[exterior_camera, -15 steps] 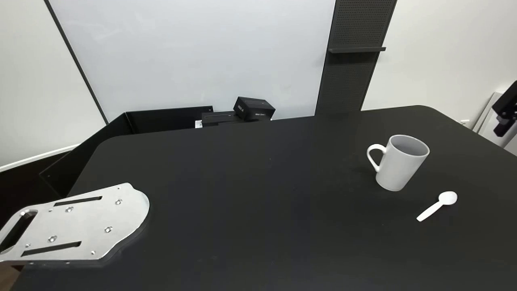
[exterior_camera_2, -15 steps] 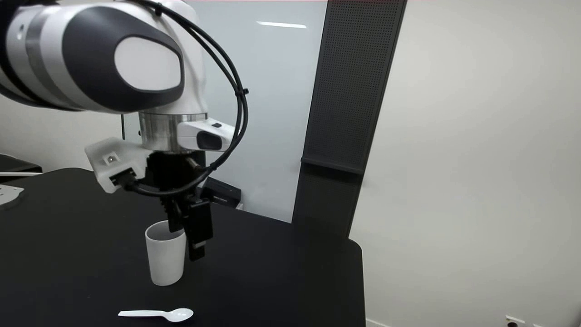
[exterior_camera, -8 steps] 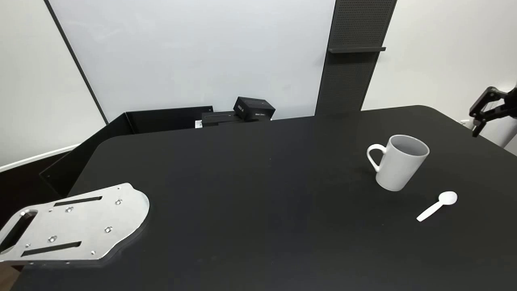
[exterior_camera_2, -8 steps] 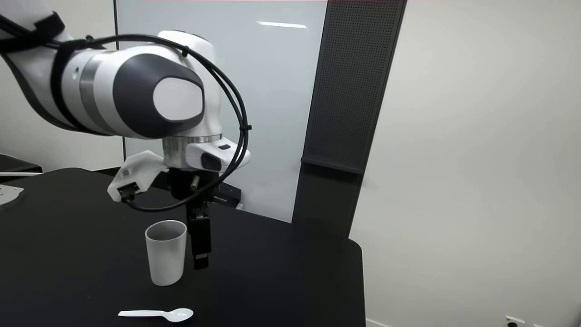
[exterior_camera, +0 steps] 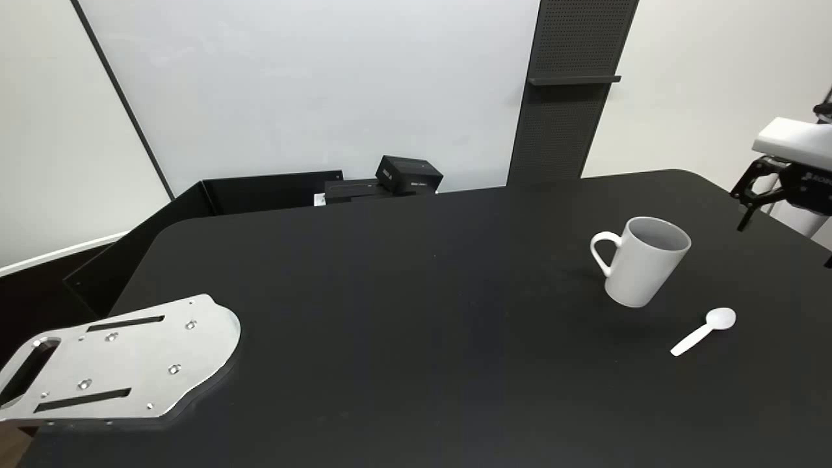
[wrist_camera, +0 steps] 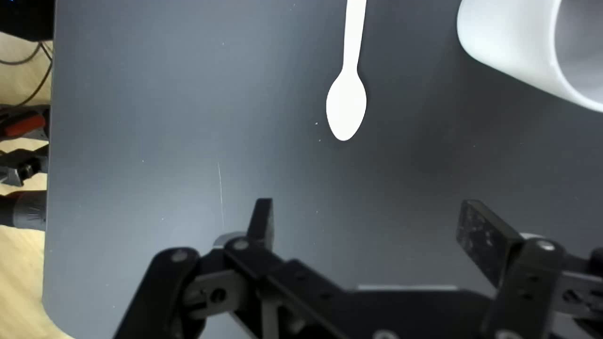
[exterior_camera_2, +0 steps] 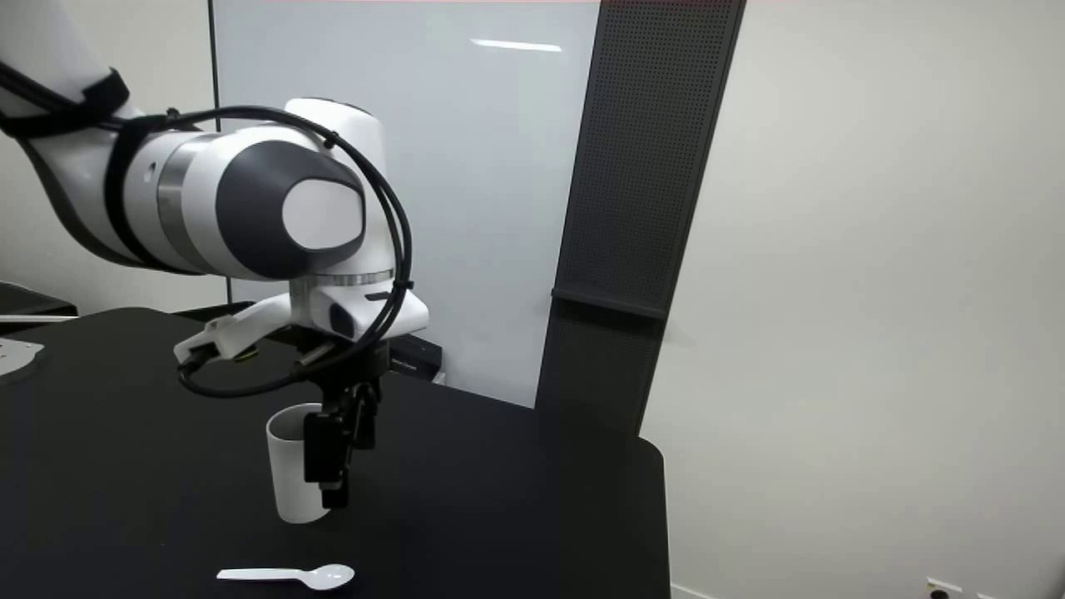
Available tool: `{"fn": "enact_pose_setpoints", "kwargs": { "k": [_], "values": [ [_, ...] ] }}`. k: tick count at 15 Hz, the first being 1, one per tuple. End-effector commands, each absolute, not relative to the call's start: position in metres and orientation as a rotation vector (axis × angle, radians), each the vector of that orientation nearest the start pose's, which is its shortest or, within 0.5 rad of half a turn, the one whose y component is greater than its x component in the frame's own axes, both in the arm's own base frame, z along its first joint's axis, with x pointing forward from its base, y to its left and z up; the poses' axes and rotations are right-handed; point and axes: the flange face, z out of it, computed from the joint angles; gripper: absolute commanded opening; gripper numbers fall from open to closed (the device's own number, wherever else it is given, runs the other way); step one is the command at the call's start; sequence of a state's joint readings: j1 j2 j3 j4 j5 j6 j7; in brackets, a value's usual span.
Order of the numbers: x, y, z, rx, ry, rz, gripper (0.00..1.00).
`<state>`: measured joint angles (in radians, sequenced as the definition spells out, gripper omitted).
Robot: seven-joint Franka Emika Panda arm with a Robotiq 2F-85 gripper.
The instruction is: Put the spoon in the mug
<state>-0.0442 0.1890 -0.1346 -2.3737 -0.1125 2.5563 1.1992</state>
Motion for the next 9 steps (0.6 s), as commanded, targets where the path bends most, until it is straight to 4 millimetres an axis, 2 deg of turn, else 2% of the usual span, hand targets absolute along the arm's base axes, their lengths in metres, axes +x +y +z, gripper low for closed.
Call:
{"fn": "enact_pose_setpoints", "kwargs": {
  "k": [1, 4, 9],
  "values": [
    [0.4995, -0.0847, 0.2441, -2.571, 1.939, -0.055, 1.00],
    [0.4992, -0.0761, 0.2425, -2.563, 1.944, -0.046, 1.00],
    [0.4991, -0.0765, 0.2424, -2.559, 1.949, -0.046, 1.00]
  ]
}}
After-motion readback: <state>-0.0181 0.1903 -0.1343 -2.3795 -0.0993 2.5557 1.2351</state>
